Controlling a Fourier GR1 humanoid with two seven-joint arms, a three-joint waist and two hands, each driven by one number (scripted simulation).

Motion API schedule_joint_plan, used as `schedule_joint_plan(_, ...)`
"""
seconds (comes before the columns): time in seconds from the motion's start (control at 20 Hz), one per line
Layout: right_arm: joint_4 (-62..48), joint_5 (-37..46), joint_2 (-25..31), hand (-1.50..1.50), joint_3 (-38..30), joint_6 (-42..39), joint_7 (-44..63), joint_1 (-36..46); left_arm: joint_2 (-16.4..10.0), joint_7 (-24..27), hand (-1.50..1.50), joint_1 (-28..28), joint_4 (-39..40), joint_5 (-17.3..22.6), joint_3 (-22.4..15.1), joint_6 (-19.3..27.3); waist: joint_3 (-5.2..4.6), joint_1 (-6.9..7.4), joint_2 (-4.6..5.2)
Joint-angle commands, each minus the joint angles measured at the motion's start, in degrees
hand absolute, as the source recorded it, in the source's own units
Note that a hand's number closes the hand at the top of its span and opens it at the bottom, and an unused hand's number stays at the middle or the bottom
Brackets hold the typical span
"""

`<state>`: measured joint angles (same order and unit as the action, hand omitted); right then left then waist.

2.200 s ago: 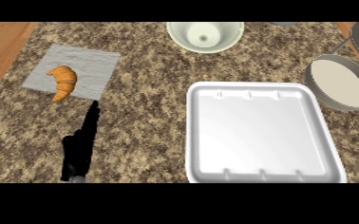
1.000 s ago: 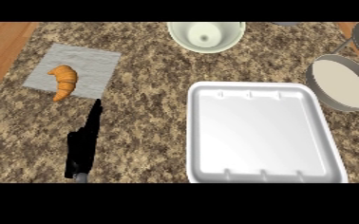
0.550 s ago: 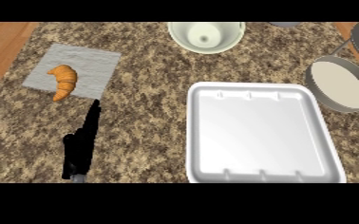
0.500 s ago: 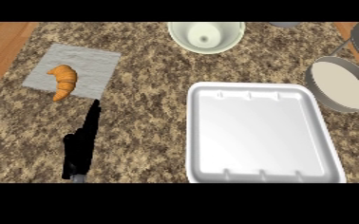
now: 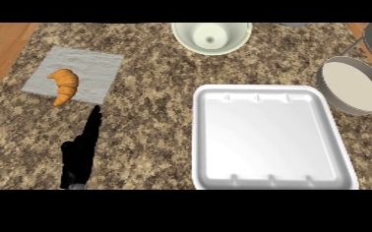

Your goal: Pick the lemon from the tray and place it in the tiered basket

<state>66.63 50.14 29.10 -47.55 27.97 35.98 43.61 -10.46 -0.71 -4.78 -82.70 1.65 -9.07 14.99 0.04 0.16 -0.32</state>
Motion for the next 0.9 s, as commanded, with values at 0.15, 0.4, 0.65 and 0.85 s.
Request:
schedule_joint_plan(0.15, 14.1, 7.2, 4.3, -1.5, -3.6, 1.4, 11.4, -6.1, -0.5, 0.7, 0.0, -2.1, 2.3, 0.4, 1.7, -0.1, -0.2, -1.93, -0.26)
schedule_joint_plan(0.4, 34.1, 3.4, 1.1, -1.5, -9.4, -8.4, 18.3, -16.7, 0.8, 0.2, 0.0, -2.9, 1.1, -0.6, 1.3, 1.8, -0.17, -3.42, -0.65)
schedule_joint_plan(0.65, 54.4, -4.5, -4.7, -1.5, -15.4, -17.9, 21.2, -27.1, 0.0, 1.4, 0.0, -6.0, 0.9, -0.1, 2.1, 1.3, -0.19, -4.91, -1.14)
schedule_joint_plan(0.85, 63.9, -15.5, -5.4, -1.5, -24.3, -27.3, 22.9, -35.1, 0.3, 0.0, 0.0, -6.1, -0.2, 0.5, 2.3, 1.3, -0.1, -6.26, -1.34)
